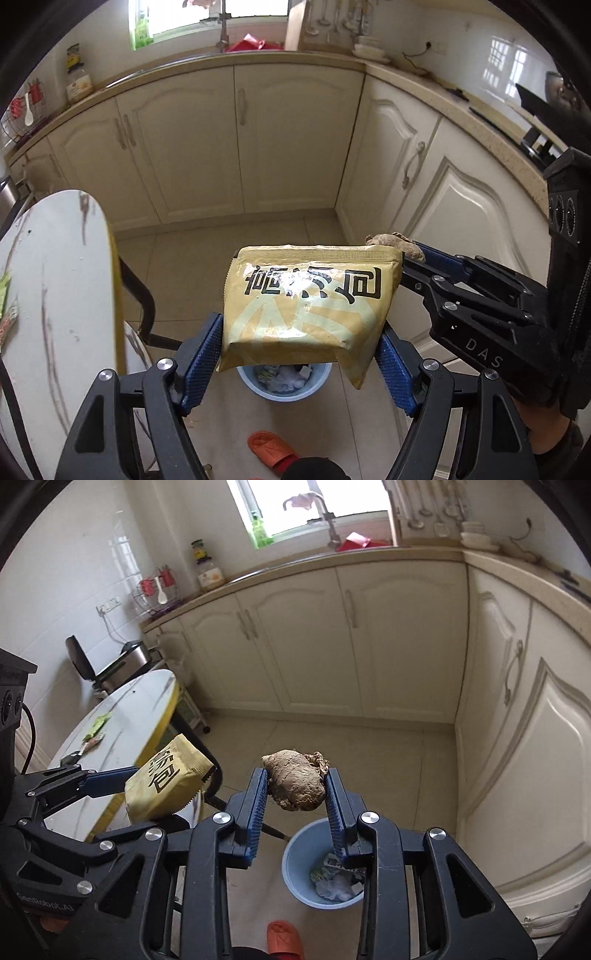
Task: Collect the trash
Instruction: 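Carry snack bag and scrap to the blue bin and open both tools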
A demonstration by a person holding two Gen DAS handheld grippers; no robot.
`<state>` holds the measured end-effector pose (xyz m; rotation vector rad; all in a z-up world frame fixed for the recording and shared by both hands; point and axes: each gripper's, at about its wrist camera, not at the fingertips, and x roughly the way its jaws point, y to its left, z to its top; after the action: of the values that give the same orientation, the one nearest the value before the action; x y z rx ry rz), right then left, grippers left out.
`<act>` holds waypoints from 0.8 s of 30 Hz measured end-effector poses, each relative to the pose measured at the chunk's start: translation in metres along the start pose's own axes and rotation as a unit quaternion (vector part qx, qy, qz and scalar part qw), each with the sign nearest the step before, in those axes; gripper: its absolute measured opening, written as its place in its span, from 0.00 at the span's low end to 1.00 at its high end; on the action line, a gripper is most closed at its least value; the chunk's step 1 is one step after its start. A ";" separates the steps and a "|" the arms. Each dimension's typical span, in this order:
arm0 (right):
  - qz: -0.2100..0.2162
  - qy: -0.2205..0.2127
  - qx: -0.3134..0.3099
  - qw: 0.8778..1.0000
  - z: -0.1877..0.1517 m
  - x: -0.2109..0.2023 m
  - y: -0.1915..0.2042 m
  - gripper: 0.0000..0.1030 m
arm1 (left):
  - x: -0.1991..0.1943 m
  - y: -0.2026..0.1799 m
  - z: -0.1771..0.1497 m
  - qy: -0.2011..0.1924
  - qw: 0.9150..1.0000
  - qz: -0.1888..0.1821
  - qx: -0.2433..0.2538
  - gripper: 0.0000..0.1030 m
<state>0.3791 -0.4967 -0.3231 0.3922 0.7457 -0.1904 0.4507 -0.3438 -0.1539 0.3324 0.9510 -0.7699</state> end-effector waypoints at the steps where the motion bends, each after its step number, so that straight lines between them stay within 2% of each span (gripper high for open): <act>1: -0.001 0.006 0.008 1.000 -0.002 0.007 -0.007 0.29 | 0.012 -0.002 0.002 0.009 1.000 0.002 0.004 0.72; 5: -0.007 0.034 0.031 0.999 -0.011 0.037 -0.033 0.29 | 0.061 0.005 0.009 0.046 0.999 0.003 0.003 0.72; 12: 0.001 0.082 0.056 0.995 -0.023 0.091 -0.053 0.29 | 0.124 0.018 0.022 0.081 0.996 0.022 0.002 0.74; 17: 0.014 0.097 0.069 0.993 -0.031 0.114 -0.062 0.29 | 0.147 0.025 0.023 0.088 0.995 0.042 0.003 0.86; 21: 0.024 0.106 0.075 0.991 -0.035 0.125 -0.062 0.32 | 0.159 0.023 0.029 0.084 0.995 0.048 0.006 0.86; 24: 0.028 0.099 0.081 0.991 -0.032 0.125 -0.056 0.37 | 0.152 0.021 0.026 0.080 0.996 0.048 0.004 0.86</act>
<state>0.4324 -0.5388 -0.4464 0.5931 0.9166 -0.1605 0.5347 -0.4110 -0.2663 0.4492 1.0754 -0.6653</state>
